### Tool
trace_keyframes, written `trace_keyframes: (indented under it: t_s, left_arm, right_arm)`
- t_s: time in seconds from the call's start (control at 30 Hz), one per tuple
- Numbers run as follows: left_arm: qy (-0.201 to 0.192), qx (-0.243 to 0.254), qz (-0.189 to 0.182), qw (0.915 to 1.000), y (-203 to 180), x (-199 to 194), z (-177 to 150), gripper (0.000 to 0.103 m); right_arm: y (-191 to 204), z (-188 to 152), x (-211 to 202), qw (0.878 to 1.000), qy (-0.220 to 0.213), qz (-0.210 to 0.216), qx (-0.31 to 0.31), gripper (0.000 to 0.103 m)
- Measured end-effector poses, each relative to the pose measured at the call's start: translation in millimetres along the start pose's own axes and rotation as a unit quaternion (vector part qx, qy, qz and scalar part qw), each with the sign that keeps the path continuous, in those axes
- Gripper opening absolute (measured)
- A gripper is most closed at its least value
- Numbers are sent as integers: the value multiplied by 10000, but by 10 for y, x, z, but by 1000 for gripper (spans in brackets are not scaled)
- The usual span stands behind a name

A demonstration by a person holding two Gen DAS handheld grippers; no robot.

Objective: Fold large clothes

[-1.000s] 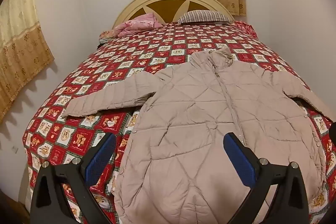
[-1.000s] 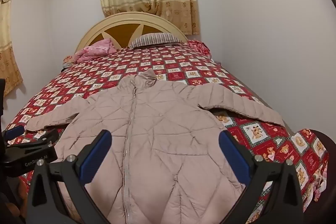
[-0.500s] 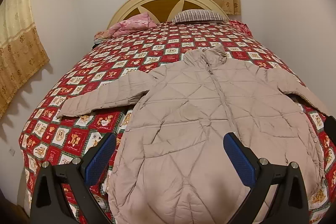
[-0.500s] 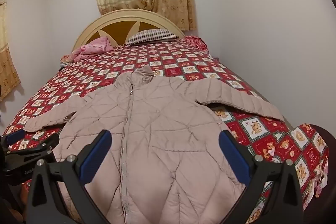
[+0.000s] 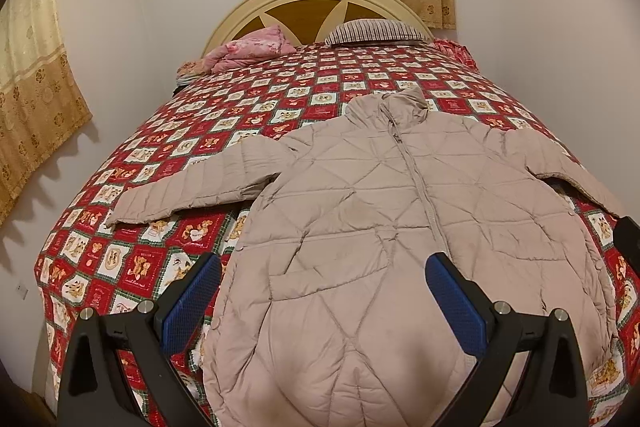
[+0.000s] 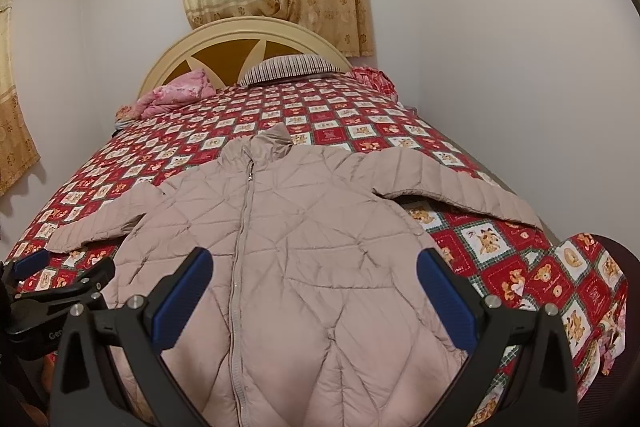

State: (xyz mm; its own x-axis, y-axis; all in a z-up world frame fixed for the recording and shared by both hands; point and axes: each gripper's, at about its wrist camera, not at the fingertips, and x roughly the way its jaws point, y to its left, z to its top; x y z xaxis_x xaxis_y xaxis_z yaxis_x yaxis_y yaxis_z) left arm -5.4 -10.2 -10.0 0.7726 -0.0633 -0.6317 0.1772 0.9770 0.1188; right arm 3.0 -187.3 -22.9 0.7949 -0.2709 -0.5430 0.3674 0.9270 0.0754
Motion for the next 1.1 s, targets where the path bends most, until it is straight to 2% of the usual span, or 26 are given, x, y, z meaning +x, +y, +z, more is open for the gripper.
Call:
trace_keyframes:
  t_s: [1.1]
  left_arm:
    - [29,-4,-157,9999,-6,40,-25,102]
  right_arm:
    - [-88,-33,129,9996,230,-92,139,103]
